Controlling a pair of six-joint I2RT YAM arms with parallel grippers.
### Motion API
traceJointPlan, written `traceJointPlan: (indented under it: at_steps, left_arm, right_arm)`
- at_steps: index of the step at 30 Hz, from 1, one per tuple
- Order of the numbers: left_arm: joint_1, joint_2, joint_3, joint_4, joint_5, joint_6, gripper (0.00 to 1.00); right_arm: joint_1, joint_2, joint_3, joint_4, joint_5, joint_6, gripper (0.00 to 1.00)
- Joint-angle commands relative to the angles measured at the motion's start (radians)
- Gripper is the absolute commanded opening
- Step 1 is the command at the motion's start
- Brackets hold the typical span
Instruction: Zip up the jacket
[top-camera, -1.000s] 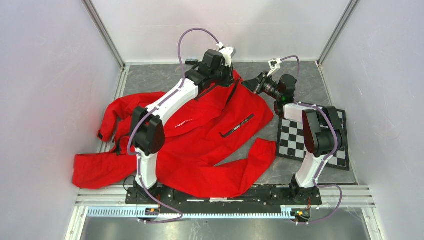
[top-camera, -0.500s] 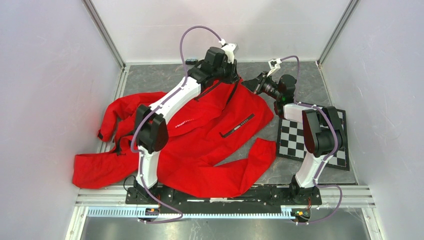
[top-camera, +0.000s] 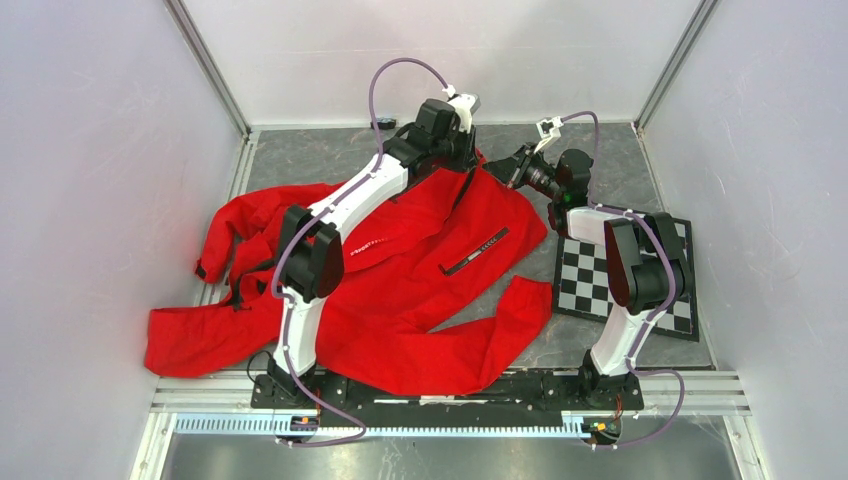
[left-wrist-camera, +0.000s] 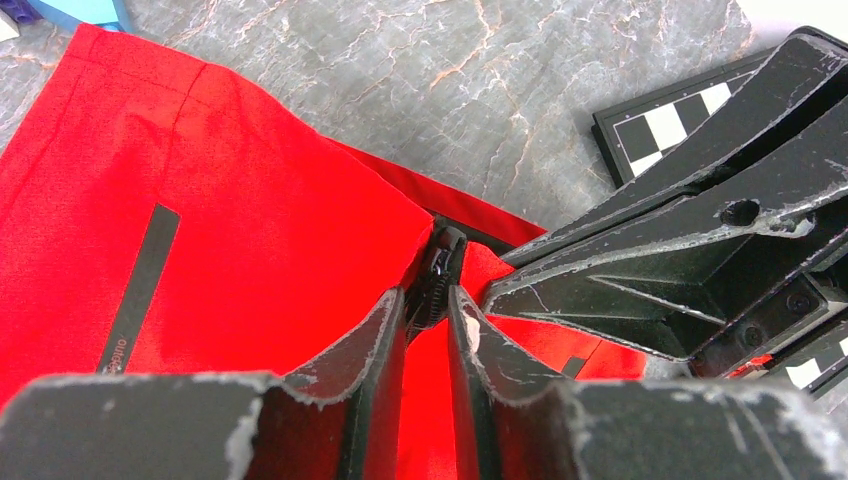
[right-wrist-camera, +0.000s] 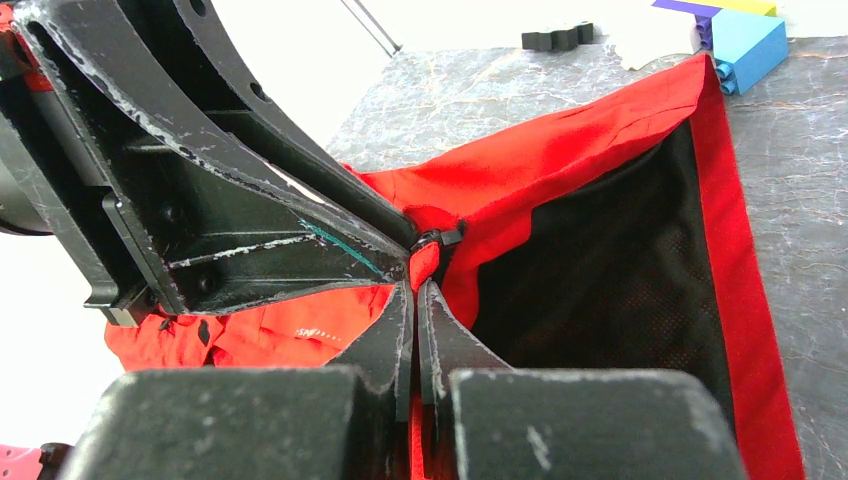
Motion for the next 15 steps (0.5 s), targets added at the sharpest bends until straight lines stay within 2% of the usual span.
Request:
traceJointPlan:
  at_steps: [1,15]
  left_arm:
    - [-0.002,-0.024,0.005,0.009,-0.022,0.057,0.29]
    - [-0.005,-0.068,-0.068,0.014,-0.079,0.147,0.29]
  right_arm:
    - [0.006,-0.011,0.035,0.069,-0.01,-0.001,0.0]
    - [0.011,-0.009,0.036,0.068,-0.009,0.0,0.0]
